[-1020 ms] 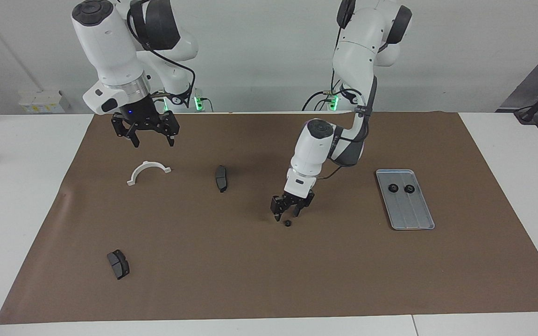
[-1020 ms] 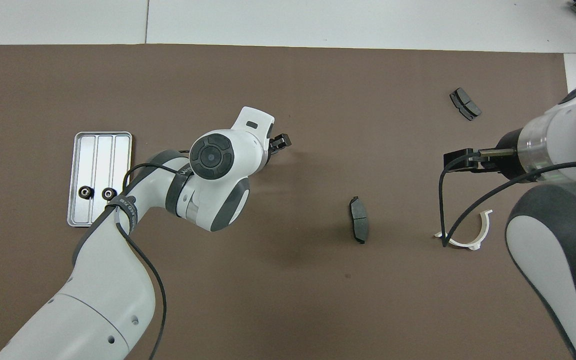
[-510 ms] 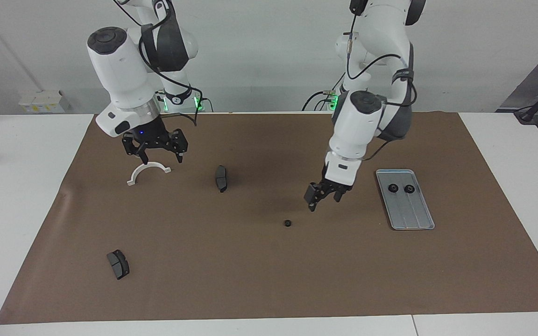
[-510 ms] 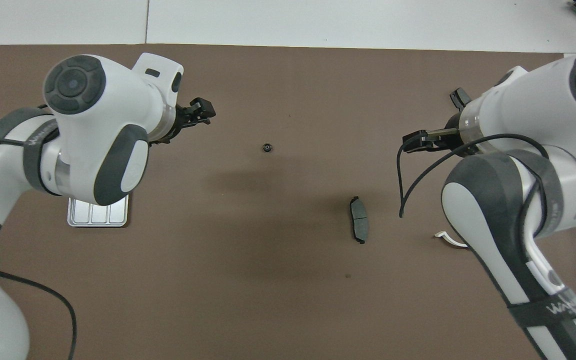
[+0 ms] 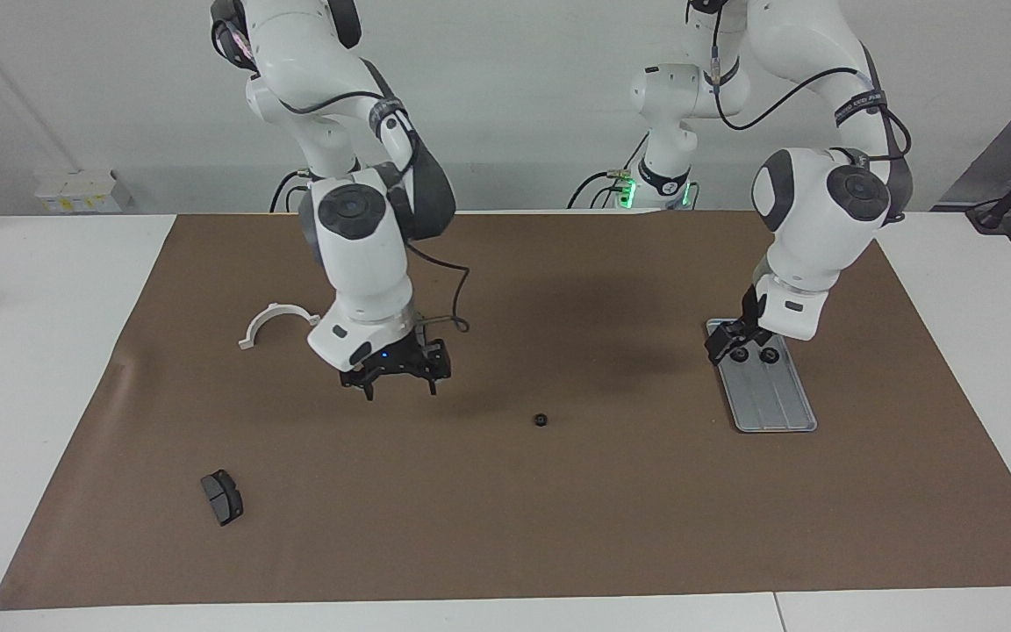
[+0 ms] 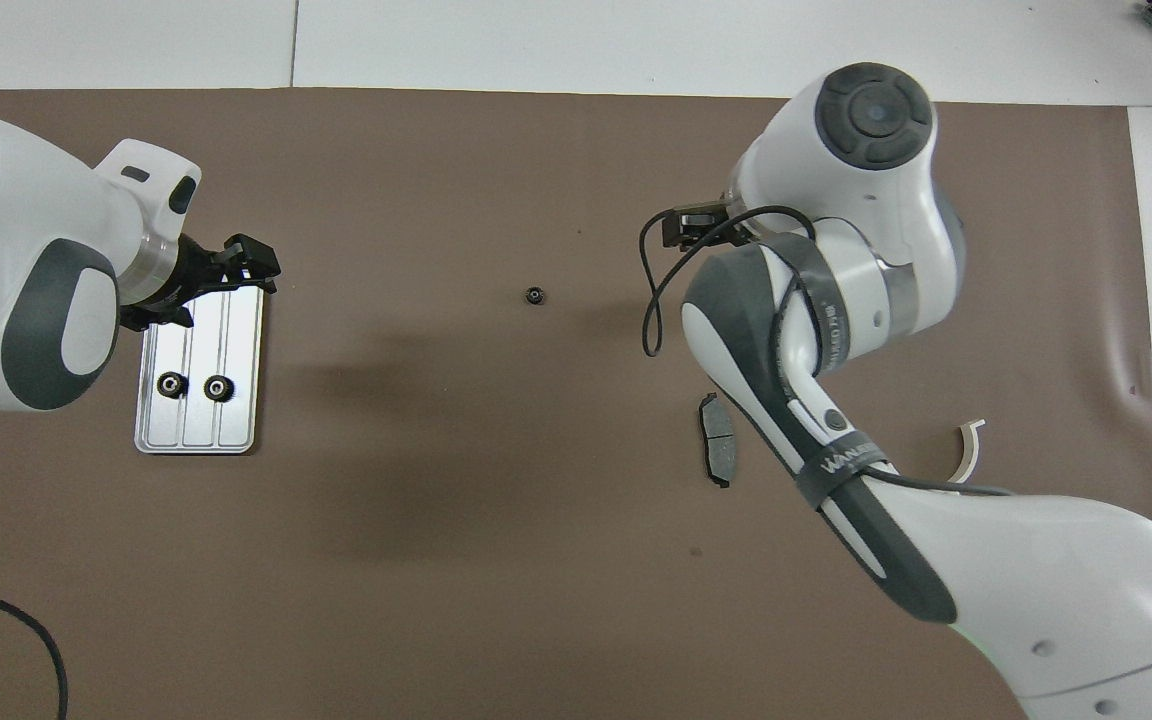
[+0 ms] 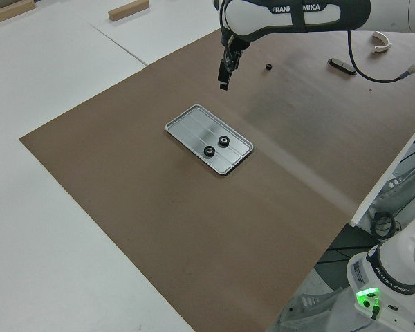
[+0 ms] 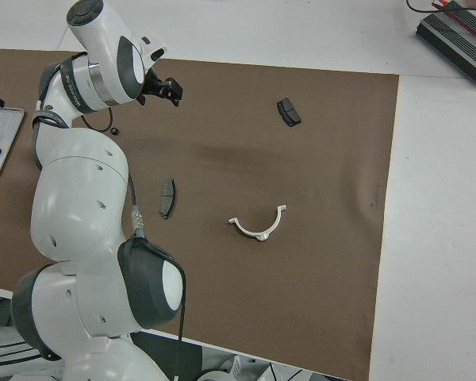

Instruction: Place bearing gear from tray to pile

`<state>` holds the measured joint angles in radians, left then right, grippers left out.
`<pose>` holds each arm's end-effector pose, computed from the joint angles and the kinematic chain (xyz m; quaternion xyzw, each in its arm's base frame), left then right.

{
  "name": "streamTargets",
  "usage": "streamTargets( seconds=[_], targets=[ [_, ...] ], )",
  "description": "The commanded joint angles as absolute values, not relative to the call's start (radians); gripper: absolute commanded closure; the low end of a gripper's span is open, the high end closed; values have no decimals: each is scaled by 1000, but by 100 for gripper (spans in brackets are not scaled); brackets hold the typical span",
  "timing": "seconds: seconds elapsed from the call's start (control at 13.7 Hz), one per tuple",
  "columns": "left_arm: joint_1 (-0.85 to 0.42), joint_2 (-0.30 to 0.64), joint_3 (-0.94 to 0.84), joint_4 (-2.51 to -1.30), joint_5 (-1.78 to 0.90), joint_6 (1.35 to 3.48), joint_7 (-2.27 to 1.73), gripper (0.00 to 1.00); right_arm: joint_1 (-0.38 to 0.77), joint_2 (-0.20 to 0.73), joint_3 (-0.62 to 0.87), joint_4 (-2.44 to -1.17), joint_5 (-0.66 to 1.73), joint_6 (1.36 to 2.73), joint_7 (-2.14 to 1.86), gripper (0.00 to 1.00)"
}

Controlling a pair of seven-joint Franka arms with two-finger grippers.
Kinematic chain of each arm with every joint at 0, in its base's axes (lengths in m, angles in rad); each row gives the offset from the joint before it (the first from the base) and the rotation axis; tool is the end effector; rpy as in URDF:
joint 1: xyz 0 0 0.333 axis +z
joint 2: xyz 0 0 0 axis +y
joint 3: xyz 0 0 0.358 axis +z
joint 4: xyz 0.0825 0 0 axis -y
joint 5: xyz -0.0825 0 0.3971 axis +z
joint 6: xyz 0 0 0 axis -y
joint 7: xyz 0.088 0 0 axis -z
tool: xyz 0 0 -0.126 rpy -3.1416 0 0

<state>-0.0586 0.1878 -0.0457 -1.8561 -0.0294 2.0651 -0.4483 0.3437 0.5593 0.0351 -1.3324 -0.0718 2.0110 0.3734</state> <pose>0.6261 -0.0662 0.4379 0.9838 0.1783 0.0056 0.0195 0.7151 0.2723 0.4314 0.9978 0.0128 0.0645 0.0006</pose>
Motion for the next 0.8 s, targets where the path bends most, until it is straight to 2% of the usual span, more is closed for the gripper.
streamTargets(
  seconds=[0.0, 0.22, 0.44, 0.73],
  targets=[
    [0, 80, -54, -2098, -25, 2253, -416, 0, 409, 755, 29, -1102, -130, 1985, 477, 0],
    [17, 83, -54, -2144, -25, 2304, -419, 0, 468, 813, 32, -1077, -143, 2077, 584, 0],
    [40, 100, -54, -2213, -25, 2394, -420, 0, 506, 815, 37, -1081, -141, 2092, 604, 0],
    [41, 117, -54, -2238, -25, 2438, -425, 1, 549, 882, 35, -1091, -144, 2207, 661, 0]
  ],
)
